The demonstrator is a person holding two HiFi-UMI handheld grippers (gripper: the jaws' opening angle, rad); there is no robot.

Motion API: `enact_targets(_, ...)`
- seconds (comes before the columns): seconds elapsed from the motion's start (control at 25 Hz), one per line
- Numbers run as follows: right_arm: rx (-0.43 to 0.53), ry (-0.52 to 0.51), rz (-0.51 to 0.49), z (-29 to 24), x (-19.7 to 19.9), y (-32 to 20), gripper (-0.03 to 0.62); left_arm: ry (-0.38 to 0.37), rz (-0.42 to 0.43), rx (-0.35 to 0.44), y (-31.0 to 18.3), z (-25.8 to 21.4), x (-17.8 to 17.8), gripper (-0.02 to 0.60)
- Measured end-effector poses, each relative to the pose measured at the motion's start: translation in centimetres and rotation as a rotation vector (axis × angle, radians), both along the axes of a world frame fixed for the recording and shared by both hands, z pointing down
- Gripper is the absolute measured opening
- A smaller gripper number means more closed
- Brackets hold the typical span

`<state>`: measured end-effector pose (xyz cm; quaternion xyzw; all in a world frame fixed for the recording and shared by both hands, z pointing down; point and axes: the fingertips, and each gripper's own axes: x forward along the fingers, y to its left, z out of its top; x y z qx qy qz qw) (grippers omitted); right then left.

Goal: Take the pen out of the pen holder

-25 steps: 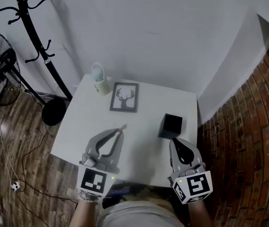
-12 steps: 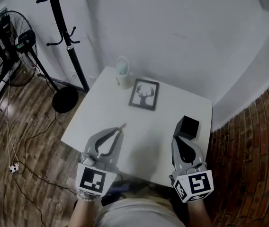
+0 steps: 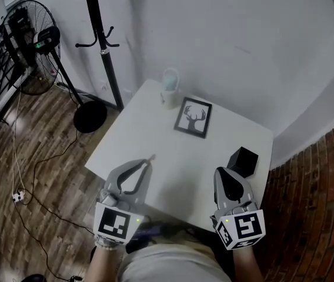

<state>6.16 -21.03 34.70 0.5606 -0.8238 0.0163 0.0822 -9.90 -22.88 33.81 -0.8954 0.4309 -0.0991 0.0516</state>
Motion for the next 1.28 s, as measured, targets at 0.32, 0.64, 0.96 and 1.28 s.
enact_targets(0.32, 0.000, 0.007, -0.021, 0.1, -1.1, -0.1, 0.003, -0.001, -0.017, -0.002, 0.2, 0.3, -1.0, 0.026)
enact_targets(0.64, -0.005, 0.013, -0.025, 0.1, -1.3, 0.0, 0.003, -0.001, -0.007, -0.003, 0.1, 0.4, -0.8, 0.026)
enact_targets(0.96, -0.006, 0.020, -0.023, 0.1, -1.1, -0.1, 0.004, -0.002, 0.001, -0.004, 0.0, 0.4, -0.5, 0.026)
enact_targets(1.28, -0.007, 0.029, -0.022, 0.1, -1.0, 0.0, 0.003, -0.001, 0.009, -0.008, 0.0, 0.5, -0.2, 0.026)
